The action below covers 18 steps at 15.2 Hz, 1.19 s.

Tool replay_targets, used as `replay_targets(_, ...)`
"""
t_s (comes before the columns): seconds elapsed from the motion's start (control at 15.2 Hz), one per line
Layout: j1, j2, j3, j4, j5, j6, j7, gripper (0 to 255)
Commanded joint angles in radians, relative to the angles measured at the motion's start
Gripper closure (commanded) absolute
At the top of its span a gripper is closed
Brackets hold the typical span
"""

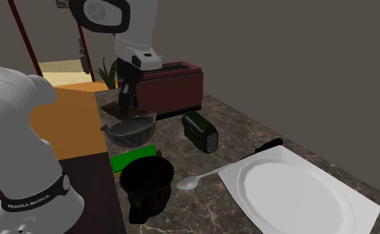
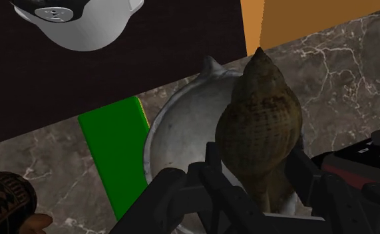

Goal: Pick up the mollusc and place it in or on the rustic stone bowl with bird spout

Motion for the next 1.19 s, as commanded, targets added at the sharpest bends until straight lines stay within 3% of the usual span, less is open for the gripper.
replay_targets(0.0,0.004,0.008,0.006,-0.019,0.008,0.027,-0.005,255)
replay_targets(0.53,0.004,0.008,0.006,-0.019,0.008,0.027,-0.005,255)
replay_targets(0.59,0.004,0.008,0.006,-0.019,0.008,0.027,-0.005,0)
replay_targets(0.92,0.004,0.008,0.006,-0.019,0.008,0.027,-0.005,0)
replay_targets(1.12,-0.022,-0.009,-0.029,0.068,-0.036,-0.079,0.001,0)
